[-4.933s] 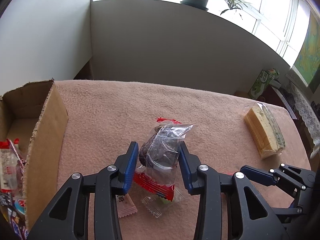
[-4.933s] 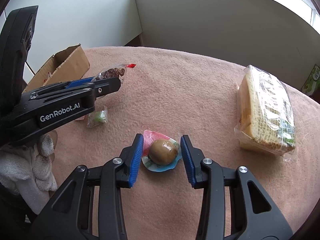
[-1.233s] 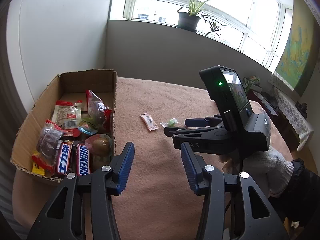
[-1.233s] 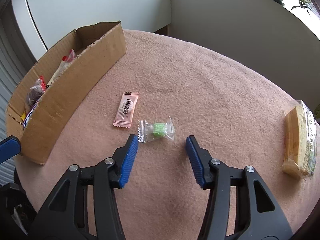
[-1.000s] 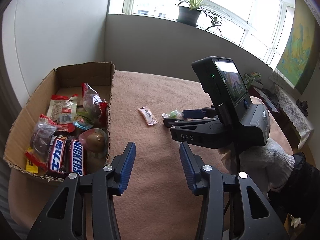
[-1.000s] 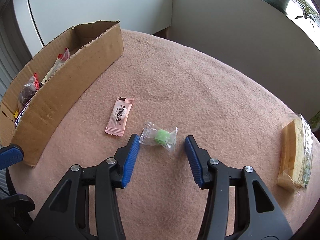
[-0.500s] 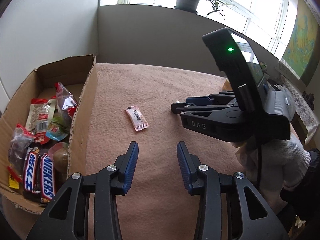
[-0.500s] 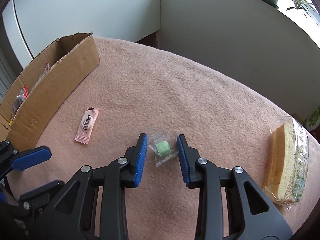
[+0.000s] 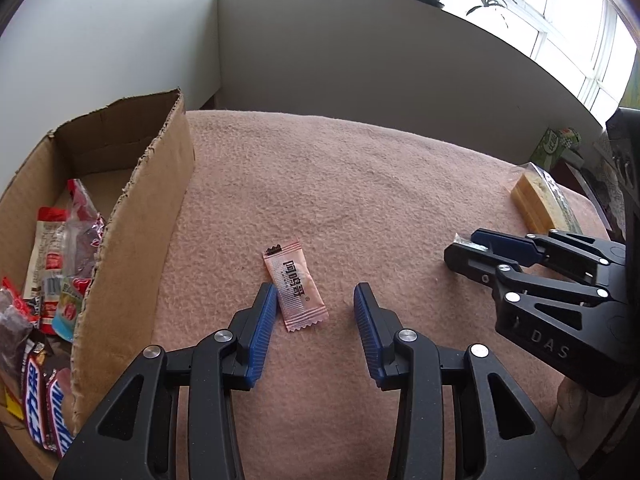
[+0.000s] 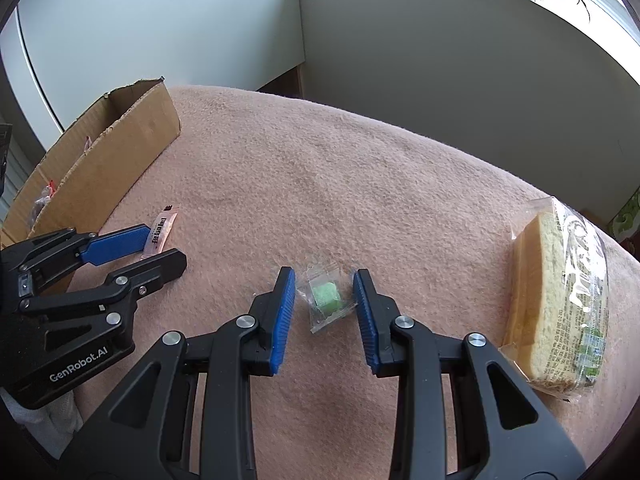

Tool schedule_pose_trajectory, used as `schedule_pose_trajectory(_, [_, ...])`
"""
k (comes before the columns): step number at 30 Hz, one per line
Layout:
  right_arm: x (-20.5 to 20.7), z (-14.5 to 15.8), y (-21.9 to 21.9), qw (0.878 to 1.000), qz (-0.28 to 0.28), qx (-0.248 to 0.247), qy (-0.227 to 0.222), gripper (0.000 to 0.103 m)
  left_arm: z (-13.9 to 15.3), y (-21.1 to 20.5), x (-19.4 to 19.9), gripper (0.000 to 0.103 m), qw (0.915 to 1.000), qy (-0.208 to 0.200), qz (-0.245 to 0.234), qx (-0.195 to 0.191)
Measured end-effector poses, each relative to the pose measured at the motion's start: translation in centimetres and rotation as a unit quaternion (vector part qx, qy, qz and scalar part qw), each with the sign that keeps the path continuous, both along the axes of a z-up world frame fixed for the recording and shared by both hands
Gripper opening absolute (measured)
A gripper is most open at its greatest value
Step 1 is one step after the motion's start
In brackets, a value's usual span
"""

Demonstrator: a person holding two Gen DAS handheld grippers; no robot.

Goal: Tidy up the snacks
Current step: 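Grasp the pink candy with the left tool while the right tool grasps the green jelly cube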

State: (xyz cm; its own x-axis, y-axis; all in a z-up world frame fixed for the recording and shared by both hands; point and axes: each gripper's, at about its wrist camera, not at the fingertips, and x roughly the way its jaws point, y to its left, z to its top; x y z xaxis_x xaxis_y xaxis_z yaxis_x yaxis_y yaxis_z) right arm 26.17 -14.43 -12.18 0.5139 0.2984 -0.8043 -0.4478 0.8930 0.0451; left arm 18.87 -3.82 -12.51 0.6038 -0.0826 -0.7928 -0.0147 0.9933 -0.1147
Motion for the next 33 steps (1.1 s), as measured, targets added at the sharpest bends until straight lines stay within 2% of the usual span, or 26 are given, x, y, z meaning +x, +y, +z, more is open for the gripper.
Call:
schedule_pose_trajectory(3, [-0.1,0.0,-0.1,1.000,-0.004,-0.001,0.000,0.031,-0.2,0.0,0.6,0.038,1.0000,0.002,0.000,-0.002])
schedule_pose_trajectory(4, [-0.2,0.0,-0.1,1.000,-0.005,-0.001,0.000,0.031,-0.3,-0.2,1.0,0.031,1.0000,0.002,0.000,-0.002])
schedule_pose_trajectory(9, [-0.7,-0.2,-0.4,1.000,-0.011,-0.006,0.001,0.031,-0.1,-0.1,0.6,0.019,1.0000,-0.004,-0.001,0.001])
schedule_pose_trajectory(14, [-1.8,-0.2,-1.3,1.000,-0.021,-0.003,0.004,0.030,0.1,-0.7,-0.1,0.019,0.9998,-0.005,-0.021,0.004])
schedule_pose_trajectory(24, [-5.2,0.3,-3.7,0.999,-0.048,0.022,0.014,0.029,0.6,-2.1,-3.5,0.019,0.9982,-0.003,-0.053,-0.029])
schedule_pose_trajectory(33, [-7.8,2.9,-4.4,0.997,-0.059,0.039,-0.004,0.029,3.1,-1.3,-6.5,0.019,0.9968,-0.028,-0.060,-0.045])
